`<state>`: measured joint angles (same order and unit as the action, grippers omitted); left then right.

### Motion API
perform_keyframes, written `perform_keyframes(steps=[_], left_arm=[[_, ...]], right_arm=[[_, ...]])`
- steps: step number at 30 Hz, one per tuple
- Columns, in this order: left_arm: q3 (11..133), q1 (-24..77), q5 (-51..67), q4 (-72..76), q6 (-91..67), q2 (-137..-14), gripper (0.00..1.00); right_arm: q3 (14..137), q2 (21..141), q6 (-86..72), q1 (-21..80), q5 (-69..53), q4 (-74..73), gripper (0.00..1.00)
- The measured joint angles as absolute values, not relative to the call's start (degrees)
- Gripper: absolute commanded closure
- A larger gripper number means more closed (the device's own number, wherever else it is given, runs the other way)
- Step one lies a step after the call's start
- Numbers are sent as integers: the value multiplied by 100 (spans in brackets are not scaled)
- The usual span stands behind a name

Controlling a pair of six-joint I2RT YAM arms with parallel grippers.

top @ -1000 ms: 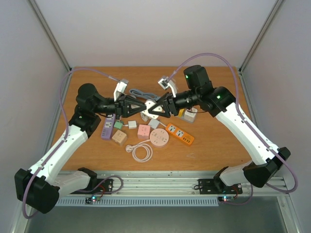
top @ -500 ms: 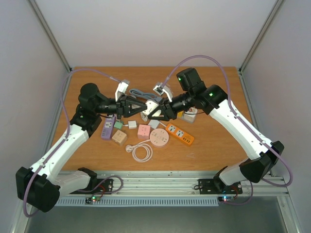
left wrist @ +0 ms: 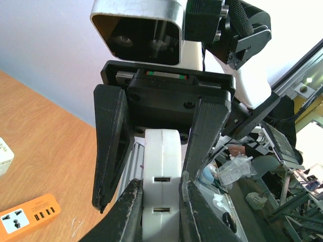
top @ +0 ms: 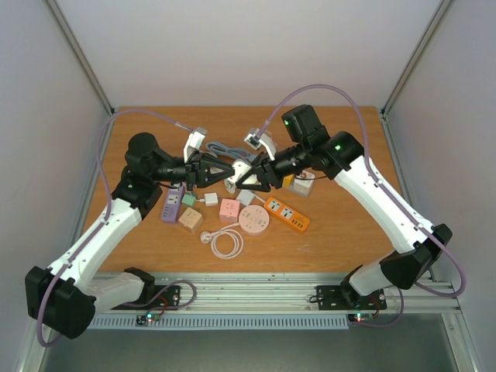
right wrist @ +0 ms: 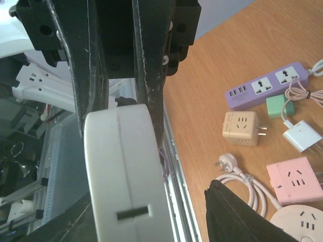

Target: Insert the plug

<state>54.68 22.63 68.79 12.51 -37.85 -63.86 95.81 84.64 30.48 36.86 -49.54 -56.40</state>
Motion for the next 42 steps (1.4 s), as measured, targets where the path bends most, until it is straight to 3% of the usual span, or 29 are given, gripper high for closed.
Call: perform_keyframes(steps=[11, 21, 23, 26, 28, 33, 37, 42], left_arm=[[5468, 2261, 6860, 1184, -3645, -6386, 100], [5468, 2213, 6862, 1085, -3557, -6379, 97], [5468, 2215, 6858, 1059, -3544, -6379, 81], [5470, 2224, 6744, 941, -3452, -6346, 48], [5478, 2259, 6598, 694, -3286, -6298, 35], [5653, 2292, 5662, -589, -2609, -5902, 22], [5804, 2290, 4073, -1584, -2032, -5247, 4], [5850, 2290, 2016, -2386, -1627, -4563, 1]], right_arm=[[9741, 8624, 2886, 3688, -5142, -5669, 66], [9848, 8781, 2993, 3697, -5498, -5813, 99], [9872, 8803, 3017, 3697, -5498, -5848, 99], [9904, 8825, 3050, 3699, -5398, -5865, 99], [9926, 8836, 3076, 3695, -5135, -5859, 99], [10016, 8906, 3328, 3470, -4681, -5861, 99], [10191, 9091, 3553, 2987, -4449, -5863, 99], [10694, 9692, 3649, 2058, -4239, -5964, 99]])
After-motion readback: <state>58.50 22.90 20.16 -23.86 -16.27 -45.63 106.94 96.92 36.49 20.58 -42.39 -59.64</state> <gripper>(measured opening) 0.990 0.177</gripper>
